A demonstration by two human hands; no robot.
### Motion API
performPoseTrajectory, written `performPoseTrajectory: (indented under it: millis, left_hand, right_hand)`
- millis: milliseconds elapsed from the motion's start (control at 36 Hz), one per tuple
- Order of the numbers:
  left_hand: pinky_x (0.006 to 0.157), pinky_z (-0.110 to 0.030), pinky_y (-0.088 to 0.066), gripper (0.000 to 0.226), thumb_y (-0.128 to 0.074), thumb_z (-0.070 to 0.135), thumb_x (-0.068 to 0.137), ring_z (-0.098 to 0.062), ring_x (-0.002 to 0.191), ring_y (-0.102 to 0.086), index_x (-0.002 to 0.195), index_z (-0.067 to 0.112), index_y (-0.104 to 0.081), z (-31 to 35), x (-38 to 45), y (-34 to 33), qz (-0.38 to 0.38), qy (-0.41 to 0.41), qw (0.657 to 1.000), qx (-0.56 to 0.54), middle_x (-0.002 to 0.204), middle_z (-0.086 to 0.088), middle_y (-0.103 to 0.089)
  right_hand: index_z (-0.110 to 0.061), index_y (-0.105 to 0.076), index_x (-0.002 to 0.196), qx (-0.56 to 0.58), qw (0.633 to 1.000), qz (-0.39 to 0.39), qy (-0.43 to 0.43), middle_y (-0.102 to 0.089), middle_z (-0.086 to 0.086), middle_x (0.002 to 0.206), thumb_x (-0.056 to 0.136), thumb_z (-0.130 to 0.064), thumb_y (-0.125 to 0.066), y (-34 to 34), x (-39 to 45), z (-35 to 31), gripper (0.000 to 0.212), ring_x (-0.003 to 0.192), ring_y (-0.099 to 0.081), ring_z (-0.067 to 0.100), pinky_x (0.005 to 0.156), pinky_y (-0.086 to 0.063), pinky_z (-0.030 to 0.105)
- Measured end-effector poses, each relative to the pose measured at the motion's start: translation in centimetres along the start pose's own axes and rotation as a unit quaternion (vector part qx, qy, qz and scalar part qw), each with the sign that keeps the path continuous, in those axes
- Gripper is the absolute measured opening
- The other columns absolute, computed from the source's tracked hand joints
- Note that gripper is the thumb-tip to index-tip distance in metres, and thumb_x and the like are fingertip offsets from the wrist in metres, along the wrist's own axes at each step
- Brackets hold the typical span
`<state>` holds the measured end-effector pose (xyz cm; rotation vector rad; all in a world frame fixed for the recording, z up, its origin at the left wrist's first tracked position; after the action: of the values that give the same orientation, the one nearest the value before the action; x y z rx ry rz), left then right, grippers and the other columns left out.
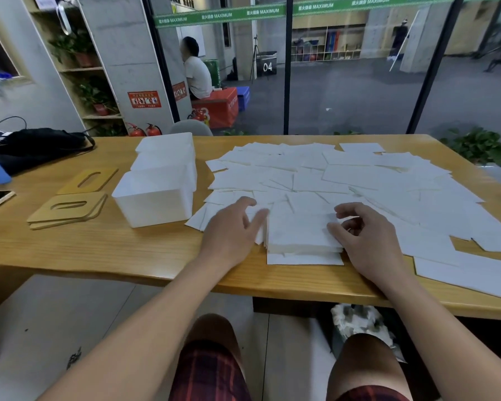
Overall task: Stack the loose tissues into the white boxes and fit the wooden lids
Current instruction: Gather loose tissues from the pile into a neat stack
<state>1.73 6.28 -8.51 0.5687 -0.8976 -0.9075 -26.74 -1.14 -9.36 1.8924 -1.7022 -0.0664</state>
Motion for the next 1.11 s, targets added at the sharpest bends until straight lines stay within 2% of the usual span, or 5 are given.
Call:
performPoseTrajectory:
  millis: [111,333,639,944,1111]
  left_hand:
    - [0.083,-0.032,-0.047,0.031,-0.065,0.046,0.106,-0.012,0.105,-0.060,0.132,0.029,-0.067,-2.8,1.9,0.9,0.016,0.030,0.999,0.010,0.107,0.014,-0.066]
    - [0.109,-0.036,-0.042,0.036,-0.066,0.047,0.106,-0.018,0.132,-0.054,0.131,0.022,-0.074,-2.0,3.4,0.1,-0.063,-0.114,0.987,0.096,0.133,0.008,-0.072]
    - [0.092,-0.033,-0.041,0.035,-0.040,0.037,0.119,-0.018,0.111,-0.058,0.113,0.024,-0.072,-0.2,5.1,-1.0,-0.065,-0.287,0.910,0.291,0.109,0.007,-0.072]
    - [0.077,-0.041,-0.051,0.019,-0.049,0.015,0.115,-0.022,0.097,-0.057,0.110,0.013,-0.068,-0.3,4.9,-0.1,-0.002,-0.199,0.970,0.136,0.098,-0.001,-0.067]
    - [0.049,-0.047,-0.050,0.017,-0.042,0.028,0.119,-0.022,0.056,-0.056,0.115,0.020,-0.056,1.4,3.3,3.0,0.079,-0.172,0.978,0.092,0.071,0.004,-0.060]
  right_hand:
    - [-0.041,-0.071,0.115,-0.008,1.000,-0.026,0.005,-0.071,-0.010,0.094,0.095,-0.032,-0.084,-0.1,-0.2,-0.3,0.026,0.084,-0.066,0.004,0.071,-0.049,0.007]
    - [-0.045,-0.071,0.110,-0.006,1.000,-0.028,-0.002,-0.070,-0.009,0.093,0.096,-0.030,-0.083,-0.3,0.0,0.3,0.024,0.084,-0.066,0.004,0.067,-0.049,0.011]
    - [-0.043,-0.072,0.109,0.000,0.999,-0.030,-0.009,-0.071,-0.006,0.093,0.097,-0.031,-0.082,-0.4,0.2,0.8,0.020,0.080,-0.065,0.006,0.064,-0.048,0.009]
    - [-0.043,-0.072,0.109,0.008,1.000,-0.020,-0.001,-0.071,-0.007,0.091,0.097,-0.036,-0.081,-0.3,0.1,1.0,0.017,0.079,-0.066,0.008,0.070,-0.049,0.020]
    - [-0.045,-0.071,0.111,-0.009,0.999,-0.020,0.030,-0.063,-0.019,0.110,0.097,-0.042,-0.079,-0.4,-0.1,0.3,0.016,0.089,-0.066,0.005,0.074,-0.050,0.017]
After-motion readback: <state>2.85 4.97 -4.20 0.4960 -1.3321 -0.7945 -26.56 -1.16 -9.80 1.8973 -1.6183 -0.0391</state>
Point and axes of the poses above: each hand's wrist, its own x-axis towards the middle knuckle, its own y-axis out of the back of the hand, z = x × y, the point moved 3 cm from there along x, towards the middle knuckle
